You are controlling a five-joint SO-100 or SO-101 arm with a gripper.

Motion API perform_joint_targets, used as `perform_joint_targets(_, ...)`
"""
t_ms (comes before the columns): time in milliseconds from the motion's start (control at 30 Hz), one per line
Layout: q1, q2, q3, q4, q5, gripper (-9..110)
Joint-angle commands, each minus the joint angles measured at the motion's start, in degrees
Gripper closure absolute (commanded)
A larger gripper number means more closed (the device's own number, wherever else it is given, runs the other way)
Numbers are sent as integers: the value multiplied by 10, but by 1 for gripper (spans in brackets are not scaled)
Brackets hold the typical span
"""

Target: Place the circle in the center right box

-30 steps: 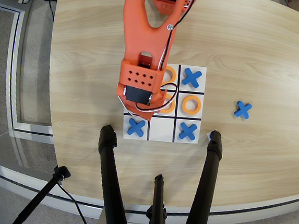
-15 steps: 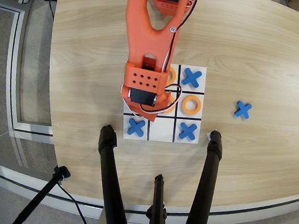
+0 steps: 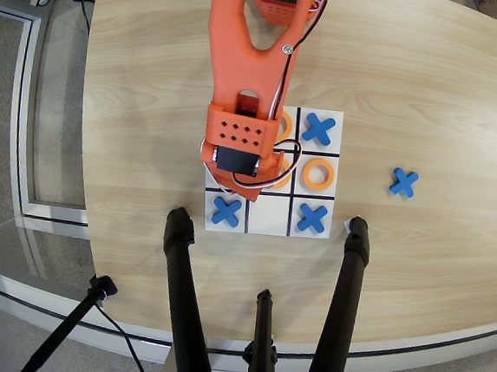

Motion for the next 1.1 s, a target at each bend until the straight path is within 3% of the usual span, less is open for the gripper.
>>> perform_joint_targets(0,5,3,-13,-4,-4,100)
perform_joint_targets(333,19,17,-49,28,-4,90)
perform_joint_targets(700,29,146,-149,214,-4,90)
perform_joint_targets(833,25,281,-50,232,-23,90)
perform_joint_targets(1067,-22,640,274,237,-64,90)
